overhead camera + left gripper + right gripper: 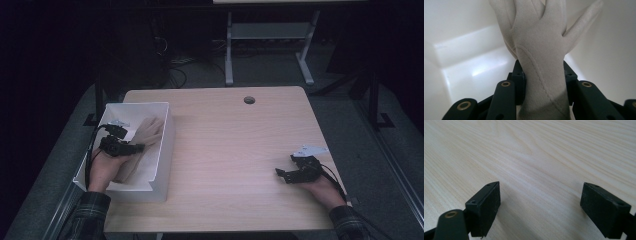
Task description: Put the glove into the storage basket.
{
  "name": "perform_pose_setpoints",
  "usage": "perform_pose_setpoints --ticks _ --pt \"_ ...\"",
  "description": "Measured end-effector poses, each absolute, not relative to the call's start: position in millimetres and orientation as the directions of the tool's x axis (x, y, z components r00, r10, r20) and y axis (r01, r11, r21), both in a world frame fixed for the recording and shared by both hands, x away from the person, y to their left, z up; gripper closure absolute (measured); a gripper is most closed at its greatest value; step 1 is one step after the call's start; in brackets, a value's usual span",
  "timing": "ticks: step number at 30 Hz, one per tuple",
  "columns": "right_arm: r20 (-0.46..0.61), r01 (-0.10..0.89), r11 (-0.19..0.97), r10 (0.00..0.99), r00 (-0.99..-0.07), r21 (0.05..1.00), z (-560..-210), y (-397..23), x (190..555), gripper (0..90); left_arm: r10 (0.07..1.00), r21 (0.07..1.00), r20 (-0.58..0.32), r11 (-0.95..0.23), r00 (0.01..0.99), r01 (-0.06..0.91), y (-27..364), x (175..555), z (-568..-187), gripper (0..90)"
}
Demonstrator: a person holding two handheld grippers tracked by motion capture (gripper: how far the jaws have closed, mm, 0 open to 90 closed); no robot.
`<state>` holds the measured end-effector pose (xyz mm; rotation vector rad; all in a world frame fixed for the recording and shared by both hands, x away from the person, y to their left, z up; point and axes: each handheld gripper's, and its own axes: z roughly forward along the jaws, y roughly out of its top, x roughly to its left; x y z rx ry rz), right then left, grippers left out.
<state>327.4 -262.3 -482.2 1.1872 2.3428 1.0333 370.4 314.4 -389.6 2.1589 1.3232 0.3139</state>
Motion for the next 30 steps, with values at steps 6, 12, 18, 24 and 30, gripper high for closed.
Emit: perform_pose_setpoints --ticks 6,12,18,24,30 --pt "0.040 0.565 0.395 0.794 -0.606 0.725 -482.1 -262.3 327.5 16.1 0.877 0.554 -0.107 -0.339 0.468 0.760 313.9 374.2 -408.2 64.2" --pt "0.040 0.565 0.396 0.793 -0.607 0.724 -482.1 -262.2 327.4 16.2 0.873 0.526 -0.103 -0.360 0.478 0.771 312.2 376.2 -422.8 60.5" --pt "0.040 0.565 0.396 0.793 -0.607 0.724 -482.1 -262.2 327.4 16.1 0.876 0.515 -0.119 -0.348 0.467 0.784 312.4 377.8 -425.7 41.5" --pt "0.040 0.565 0.396 0.793 -0.607 0.724 -482.1 -262.2 327.5 16.1 0.875 0.556 -0.128 -0.327 0.467 0.764 315.5 378.6 -412.4 21.9" --pt "0.040 0.565 0.396 0.794 -0.607 0.724 -482.1 -262.2 327.4 16.2 0.863 0.587 -0.137 -0.325 0.487 0.741 315.3 377.1 -391.4 17.2"
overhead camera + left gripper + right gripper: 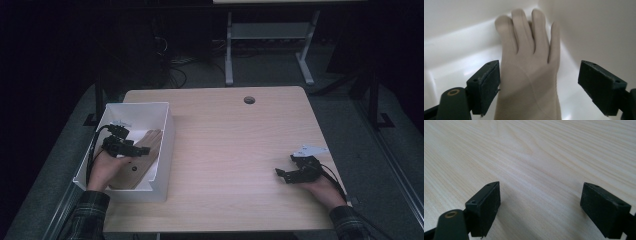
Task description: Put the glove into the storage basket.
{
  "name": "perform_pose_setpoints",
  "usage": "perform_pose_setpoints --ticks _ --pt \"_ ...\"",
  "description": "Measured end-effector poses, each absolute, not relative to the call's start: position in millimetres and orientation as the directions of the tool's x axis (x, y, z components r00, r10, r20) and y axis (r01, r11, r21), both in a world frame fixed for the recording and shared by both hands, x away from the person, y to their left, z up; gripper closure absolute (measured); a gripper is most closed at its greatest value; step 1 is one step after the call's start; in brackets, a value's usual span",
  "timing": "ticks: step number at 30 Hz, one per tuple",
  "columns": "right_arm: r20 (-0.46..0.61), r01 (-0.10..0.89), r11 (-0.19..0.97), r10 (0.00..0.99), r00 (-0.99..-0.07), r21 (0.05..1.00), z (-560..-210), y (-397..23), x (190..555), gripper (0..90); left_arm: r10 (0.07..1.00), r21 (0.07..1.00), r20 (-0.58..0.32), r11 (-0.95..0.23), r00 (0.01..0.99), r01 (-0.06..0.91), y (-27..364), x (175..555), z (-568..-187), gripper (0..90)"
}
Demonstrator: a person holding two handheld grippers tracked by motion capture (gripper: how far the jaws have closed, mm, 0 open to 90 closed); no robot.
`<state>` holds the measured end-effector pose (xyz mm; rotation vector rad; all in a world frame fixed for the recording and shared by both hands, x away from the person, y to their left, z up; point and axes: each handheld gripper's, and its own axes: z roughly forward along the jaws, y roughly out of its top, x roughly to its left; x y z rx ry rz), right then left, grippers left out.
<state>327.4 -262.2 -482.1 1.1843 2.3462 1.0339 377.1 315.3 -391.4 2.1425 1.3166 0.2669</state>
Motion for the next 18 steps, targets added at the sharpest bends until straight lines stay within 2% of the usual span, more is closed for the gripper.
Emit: perform_pose_setpoints --ticks 18 --pt "0.040 0.565 0.396 0.793 -0.608 0.724 -482.1 -262.3 327.4 16.1 0.786 0.702 -0.183 -0.317 0.591 0.638 288.7 374.5 -319.7 13.7"
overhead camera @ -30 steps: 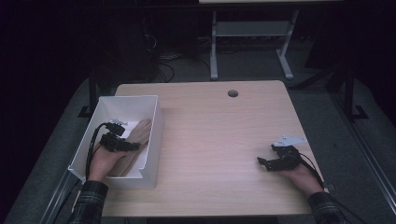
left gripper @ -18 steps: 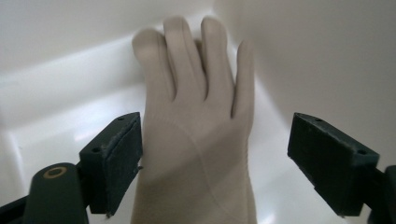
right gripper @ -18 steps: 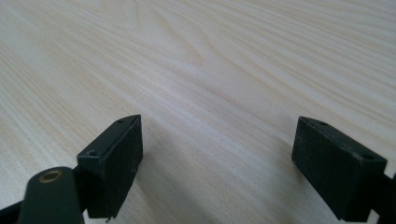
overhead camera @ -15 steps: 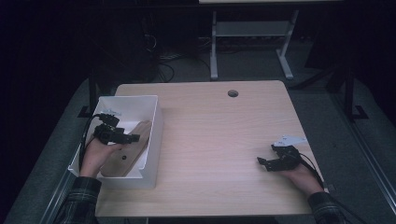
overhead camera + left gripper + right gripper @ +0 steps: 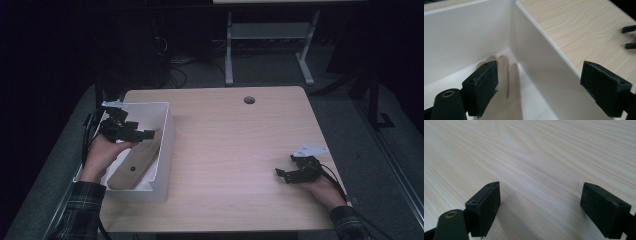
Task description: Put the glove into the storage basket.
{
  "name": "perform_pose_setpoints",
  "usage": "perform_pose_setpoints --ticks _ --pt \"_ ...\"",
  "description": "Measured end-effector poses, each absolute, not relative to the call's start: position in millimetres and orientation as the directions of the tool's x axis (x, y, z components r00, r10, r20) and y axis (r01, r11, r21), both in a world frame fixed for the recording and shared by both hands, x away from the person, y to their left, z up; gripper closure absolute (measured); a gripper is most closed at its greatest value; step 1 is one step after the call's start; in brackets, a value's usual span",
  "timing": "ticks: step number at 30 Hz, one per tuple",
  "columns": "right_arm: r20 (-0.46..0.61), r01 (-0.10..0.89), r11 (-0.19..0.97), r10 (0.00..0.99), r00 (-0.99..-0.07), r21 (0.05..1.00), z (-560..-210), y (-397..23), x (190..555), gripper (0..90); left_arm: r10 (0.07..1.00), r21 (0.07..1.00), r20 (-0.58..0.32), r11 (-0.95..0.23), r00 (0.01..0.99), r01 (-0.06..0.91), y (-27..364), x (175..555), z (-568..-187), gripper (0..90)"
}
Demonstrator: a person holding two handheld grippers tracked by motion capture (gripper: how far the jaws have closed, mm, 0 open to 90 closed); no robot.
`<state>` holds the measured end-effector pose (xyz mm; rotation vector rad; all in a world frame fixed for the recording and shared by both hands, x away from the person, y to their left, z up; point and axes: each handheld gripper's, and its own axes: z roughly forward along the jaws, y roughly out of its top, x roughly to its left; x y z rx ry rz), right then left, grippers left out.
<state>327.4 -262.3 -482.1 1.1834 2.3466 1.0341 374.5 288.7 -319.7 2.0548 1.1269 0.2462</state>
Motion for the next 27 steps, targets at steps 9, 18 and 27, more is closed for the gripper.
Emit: perform_pose_setpoints --ticks 9,18,27 --pt "0.040 0.564 0.396 0.793 -0.608 0.724 -482.1 -262.2 327.4 16.2 0.732 0.730 -0.194 -0.337 0.653 0.595 252.2 369.7 -304.3 12.8" --pt "0.040 0.565 0.396 0.793 -0.607 0.724 -482.1 -262.2 327.4 16.1 0.677 0.753 -0.207 -0.350 0.706 0.557 204.3 365.4 -302.9 12.9" --pt "0.041 0.565 0.395 0.793 -0.607 0.724 -482.1 -262.2 327.4 16.1 0.635 0.758 -0.196 -0.385 0.747 0.527 154.3 358.5 -314.6 12.9"
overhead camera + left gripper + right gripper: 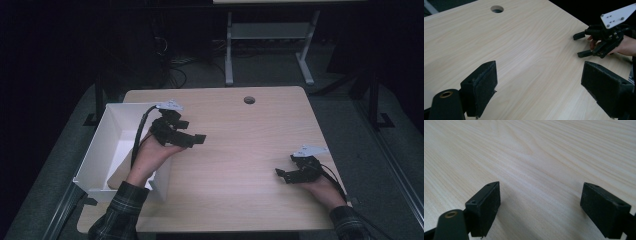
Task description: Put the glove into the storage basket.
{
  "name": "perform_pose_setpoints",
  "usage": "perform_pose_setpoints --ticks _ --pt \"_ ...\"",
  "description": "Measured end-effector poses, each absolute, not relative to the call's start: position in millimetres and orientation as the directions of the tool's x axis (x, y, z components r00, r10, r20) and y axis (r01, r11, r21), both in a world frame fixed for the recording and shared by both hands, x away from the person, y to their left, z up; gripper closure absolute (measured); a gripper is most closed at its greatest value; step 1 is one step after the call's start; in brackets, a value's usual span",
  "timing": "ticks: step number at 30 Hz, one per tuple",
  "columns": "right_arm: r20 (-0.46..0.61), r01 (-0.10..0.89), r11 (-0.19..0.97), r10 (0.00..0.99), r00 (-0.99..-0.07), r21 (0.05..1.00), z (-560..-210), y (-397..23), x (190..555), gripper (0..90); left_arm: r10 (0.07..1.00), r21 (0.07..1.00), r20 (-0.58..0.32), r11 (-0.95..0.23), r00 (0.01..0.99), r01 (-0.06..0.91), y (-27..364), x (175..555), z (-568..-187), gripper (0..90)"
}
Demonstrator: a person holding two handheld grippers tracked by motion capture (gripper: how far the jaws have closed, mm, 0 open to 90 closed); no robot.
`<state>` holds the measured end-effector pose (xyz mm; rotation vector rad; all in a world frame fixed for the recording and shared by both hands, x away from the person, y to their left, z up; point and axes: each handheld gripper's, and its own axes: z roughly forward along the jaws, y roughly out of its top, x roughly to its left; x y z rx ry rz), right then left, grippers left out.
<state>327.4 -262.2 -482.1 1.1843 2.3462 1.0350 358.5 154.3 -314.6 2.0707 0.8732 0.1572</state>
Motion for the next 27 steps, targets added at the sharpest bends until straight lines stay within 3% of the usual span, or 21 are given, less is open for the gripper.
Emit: perform_pose_setpoints --ticks 14,27 --pt "0.045 0.567 0.393 0.793 -0.607 0.724 -482.0 -261.9 327.0 16.1 0.609 0.740 -0.141 -0.459 0.781 0.492 98.9 345.3 -349.8 13.1" --pt "0.045 0.567 0.393 0.793 -0.608 0.724 -482.0 -261.8 326.8 16.2 0.569 0.710 -0.118 -0.525 0.814 0.470 79.6 339.6 -402.3 13.2"
